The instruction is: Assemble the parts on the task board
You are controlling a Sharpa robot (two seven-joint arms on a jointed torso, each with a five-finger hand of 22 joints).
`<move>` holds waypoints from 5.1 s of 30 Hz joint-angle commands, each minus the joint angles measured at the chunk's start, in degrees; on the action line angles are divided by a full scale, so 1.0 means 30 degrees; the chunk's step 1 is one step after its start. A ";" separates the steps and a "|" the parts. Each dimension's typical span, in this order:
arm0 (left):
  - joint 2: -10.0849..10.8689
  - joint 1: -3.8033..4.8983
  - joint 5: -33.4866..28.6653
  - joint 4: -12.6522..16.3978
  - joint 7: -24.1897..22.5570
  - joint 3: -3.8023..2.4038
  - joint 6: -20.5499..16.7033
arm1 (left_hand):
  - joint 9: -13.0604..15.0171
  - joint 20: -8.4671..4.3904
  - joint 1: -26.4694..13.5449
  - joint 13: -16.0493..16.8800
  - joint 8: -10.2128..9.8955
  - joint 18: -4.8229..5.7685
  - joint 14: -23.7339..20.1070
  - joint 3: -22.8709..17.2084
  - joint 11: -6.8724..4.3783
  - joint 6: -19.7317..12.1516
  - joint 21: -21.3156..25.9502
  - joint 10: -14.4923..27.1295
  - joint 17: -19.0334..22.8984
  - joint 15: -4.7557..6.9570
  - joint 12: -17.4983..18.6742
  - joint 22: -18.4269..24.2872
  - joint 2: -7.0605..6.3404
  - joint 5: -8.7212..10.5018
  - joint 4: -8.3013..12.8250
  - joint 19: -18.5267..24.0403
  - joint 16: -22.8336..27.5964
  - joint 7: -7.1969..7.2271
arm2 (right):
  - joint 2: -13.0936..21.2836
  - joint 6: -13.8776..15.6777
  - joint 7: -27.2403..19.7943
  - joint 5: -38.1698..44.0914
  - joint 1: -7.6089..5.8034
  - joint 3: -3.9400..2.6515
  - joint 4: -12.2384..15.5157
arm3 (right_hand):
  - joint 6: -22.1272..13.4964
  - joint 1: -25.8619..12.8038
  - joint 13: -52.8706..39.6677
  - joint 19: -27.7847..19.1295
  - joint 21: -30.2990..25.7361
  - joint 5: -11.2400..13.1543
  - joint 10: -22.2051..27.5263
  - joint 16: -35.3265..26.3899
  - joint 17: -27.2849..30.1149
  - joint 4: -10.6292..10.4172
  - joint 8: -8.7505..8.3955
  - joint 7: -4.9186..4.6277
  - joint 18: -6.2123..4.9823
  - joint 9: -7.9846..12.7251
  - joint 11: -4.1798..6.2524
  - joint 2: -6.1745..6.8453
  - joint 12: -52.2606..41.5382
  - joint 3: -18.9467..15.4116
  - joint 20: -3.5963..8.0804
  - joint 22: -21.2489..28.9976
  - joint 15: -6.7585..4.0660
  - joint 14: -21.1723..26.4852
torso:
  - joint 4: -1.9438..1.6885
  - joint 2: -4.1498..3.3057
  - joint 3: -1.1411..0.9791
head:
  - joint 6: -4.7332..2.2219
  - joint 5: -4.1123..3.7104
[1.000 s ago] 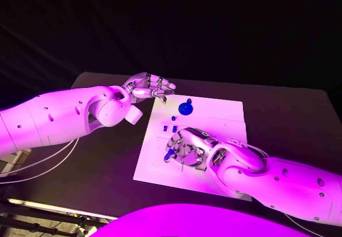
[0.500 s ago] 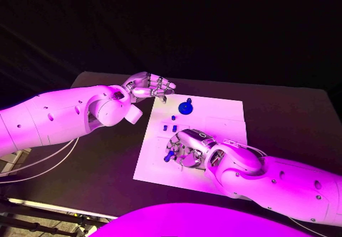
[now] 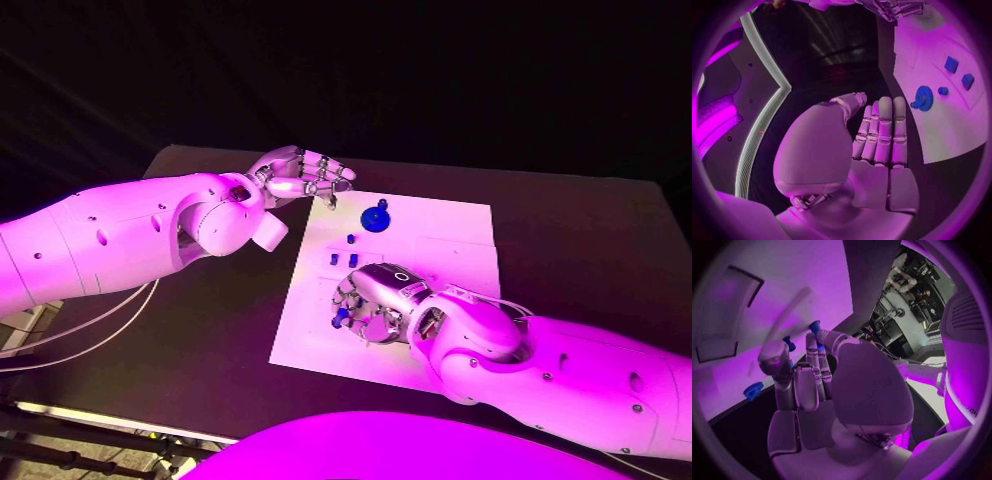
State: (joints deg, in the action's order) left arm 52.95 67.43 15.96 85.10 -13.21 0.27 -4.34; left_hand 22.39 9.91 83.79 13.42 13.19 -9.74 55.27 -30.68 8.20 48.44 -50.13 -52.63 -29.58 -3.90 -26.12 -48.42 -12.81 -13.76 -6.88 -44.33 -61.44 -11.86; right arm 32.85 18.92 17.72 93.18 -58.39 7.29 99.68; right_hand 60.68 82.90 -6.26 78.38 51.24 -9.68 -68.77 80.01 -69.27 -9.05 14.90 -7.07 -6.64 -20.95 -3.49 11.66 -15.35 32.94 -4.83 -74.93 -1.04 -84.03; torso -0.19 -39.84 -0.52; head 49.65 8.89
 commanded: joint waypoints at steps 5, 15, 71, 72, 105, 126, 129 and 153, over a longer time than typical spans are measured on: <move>-0.0022 0.0006 -0.0077 0.0055 -0.0055 -0.0014 0.0366 | -0.0002 0.0046 -0.0059 -0.0018 0.0011 -0.0253 -0.0081 0.0083 -0.0009 -0.0087 0.0040 0.0152 0.0016 -0.0094 -0.0120 0.0016 0.0053 -0.0090 0.0033 -0.0053 0.0097 -0.0018 | -0.0242 -0.0641 0.0234 0.1038 0.0037 0.0075 0.0086 | -0.0753 -0.0805 0.0049 -0.0200 -0.0384 -0.0057 0.0775 -0.0095 0.0116 0.0101 -0.0292 -0.0319 0.0014 -0.0929 -0.0227 0.0459 0.0446 -0.0030 -0.0125 -0.1072 0.0204 -0.0563 | 0.0003 0.0004 0.0001 | 0.0011 -0.0029; -0.0001 0.0006 -0.0076 0.0054 0.0007 -0.0014 0.0439 | -0.0002 0.0047 -0.0065 -0.0025 0.0021 -0.0248 -0.0088 0.0101 -0.0001 -0.0100 0.0065 0.0176 0.0031 -0.0102 -0.0145 0.0032 0.0061 -0.0090 0.0011 -0.0070 0.0101 -0.0026 | -0.0233 0.0058 0.0913 0.0969 0.0048 0.0138 0.0107 | -0.1647 -0.1527 0.0090 -0.0314 -0.0880 -0.0027 0.1568 -0.0153 0.0259 -0.0041 -0.0796 -0.0512 -0.0049 -0.0773 -0.0488 0.1226 0.0641 -0.0574 -0.0348 -0.0954 0.0434 -0.0503 | 0.0003 0.0001 -0.0014 | -0.0012 -0.0073; 0.0276 -0.0183 -0.0336 0.0434 -0.0944 0.0002 0.0335 | -0.0005 0.0103 -0.0269 -0.0050 0.0052 -0.0219 -0.0268 0.0288 0.0024 -0.0174 0.0312 0.0270 0.0097 -0.0159 -0.0245 0.0165 -0.0092 -0.0091 -0.0174 0.0023 0.0174 -0.0023 | 1.1337 0.1680 0.3306 -0.9776 -0.0714 0.0028 0.4390 | -0.3492 -0.4113 -2.4904 0.2616 0.7129 0.0474 -0.5086 0.2996 -0.5847 -0.2640 0.4244 0.0197 0.1243 -0.0671 0.0480 -0.1507 -2.3312 -1.2154 0.0276 -0.3746 -0.0288 -0.1776 | 0.0275 0.0538 0.0229 | -0.0358 -0.3735; 0.0283 -0.0183 -0.0337 0.0445 -0.0954 0.0002 0.0342 | -0.0005 0.0108 -0.0294 -0.0052 0.0054 -0.0219 -0.0274 0.0304 0.0025 -0.0180 0.0334 0.0280 0.0097 -0.0162 -0.0251 0.0179 -0.0103 -0.0094 -0.0197 0.0027 0.0170 -0.0024 | 1.1240 0.1699 0.3437 -0.9667 -0.0642 0.0030 0.4348 | -0.3482 -0.4167 -2.4899 0.2609 0.7110 0.0384 -0.5078 0.2996 -0.5847 -0.2636 0.4267 0.0202 0.1239 -0.0651 0.0485 -0.1539 -2.3301 -1.2248 0.0278 -0.3741 -0.0291 -0.1776 | 0.0270 0.0535 0.0230 | -0.0343 -0.3728; 0.0354 -0.0186 -0.0530 0.0565 -0.1047 0.0002 0.1429 | -0.0012 0.0166 -0.0520 -0.0079 0.0063 -0.0220 -0.0362 0.0461 0.0047 -0.0274 0.0583 0.0416 0.0101 -0.0200 -0.0294 0.0336 -0.0199 -0.0118 -0.0435 0.0046 0.0130 -0.0028 | 0.8306 -0.0892 0.4636 -0.7800 0.0417 0.0103 0.2209 | -0.2632 -0.3031 -2.5240 0.2623 0.7451 -0.0834 -0.5276 0.3063 -0.6054 -0.2521 0.5154 0.0587 0.1276 -0.0399 0.0817 -0.2244 -2.3315 -1.3044 0.0475 -0.3797 -0.0554 -0.1814 | 0.0290 0.0543 0.0269 | -0.0156 -0.3521; 0.0343 -0.0186 -0.0531 0.0508 -0.0998 0.0002 0.1560 | -0.0011 0.0170 -0.0512 -0.0080 0.0069 -0.0223 -0.0367 0.0456 0.0044 -0.0277 0.0608 0.0423 0.0101 -0.0199 -0.0303 0.0353 -0.0179 -0.0128 -0.0447 0.0040 0.0122 -0.0025 | 0.8610 0.1367 0.4365 -0.9590 -0.0342 0.0067 0.3310 | -0.1161 -0.1435 -2.5952 0.2768 0.8166 -0.3120 -0.5816 0.3113 -0.6229 -0.2581 0.5633 0.1280 0.1385 -0.0108 0.1435 -0.2179 -2.3562 -1.0873 0.0915 -0.3940 -0.1067 -0.1851 | 0.0290 0.0559 0.0273 | -0.0266 -0.3517; 0.0325 -0.0186 -0.0531 0.0494 -0.0991 0.0002 0.1560 | -0.0011 0.0170 -0.0512 -0.0080 0.0069 -0.0223 -0.0367 0.0456 0.0044 -0.0277 0.0608 0.0423 0.0101 -0.0199 -0.0303 0.0353 -0.0179 -0.0128 -0.0447 0.0040 0.0122 -0.0025 | 0.8616 0.1536 0.4210 -1.0101 -0.0673 0.0060 0.3557 | -0.1040 -0.1824 -2.6100 0.2795 0.8277 -0.3250 -0.5921 0.3127 -0.6274 -0.2597 0.5685 0.1339 0.1403 -0.0102 0.1495 -0.2172 -2.3641 -1.0766 0.0968 -0.3963 -0.1123 -0.1860 | 0.0281 0.0565 0.0277 | -0.0299 -0.3535; 0.0272 -0.0186 -0.0557 0.0502 -0.0985 0.0002 0.1775 | -0.0006 0.0181 -0.0477 -0.0086 0.0092 -0.0234 -0.0391 0.0420 0.0041 -0.0287 0.0689 0.0450 0.0102 -0.0196 -0.0339 0.0411 -0.0078 -0.0160 -0.0501 0.0008 0.0097 -0.0021 | 0.6200 0.1514 0.4361 -1.0526 -0.0611 0.0053 0.2791 | -0.0607 -0.4362 -2.6722 0.2822 0.8407 -0.3185 -0.6340 0.3130 -0.6299 -0.2589 0.6065 0.1557 0.1424 -0.0192 0.1693 -0.2146 -2.3970 -1.0206 0.1148 -0.3984 -0.1302 -0.1866 | 0.0284 0.0536 0.0252 | -0.0221 -0.3275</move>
State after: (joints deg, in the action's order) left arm 53.88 66.86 14.73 86.51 -15.43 0.31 -0.32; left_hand 22.38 10.03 82.66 13.25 13.19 -9.73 54.66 -29.41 8.40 48.03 -48.32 -51.60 -29.33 -4.51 -26.79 -47.26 -13.33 -13.97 -8.15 -44.21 -61.21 -11.86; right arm 51.62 23.11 30.44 60.75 -60.29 7.48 108.27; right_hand 55.74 70.24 -74.91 84.11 76.39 -19.41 -84.04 89.12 -74.90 -16.83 32.87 -5.32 -3.50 -20.86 1.23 5.28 -87.07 1.94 -1.75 -74.94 -4.53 -84.03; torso 0.64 -38.24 0.24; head 48.92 -0.97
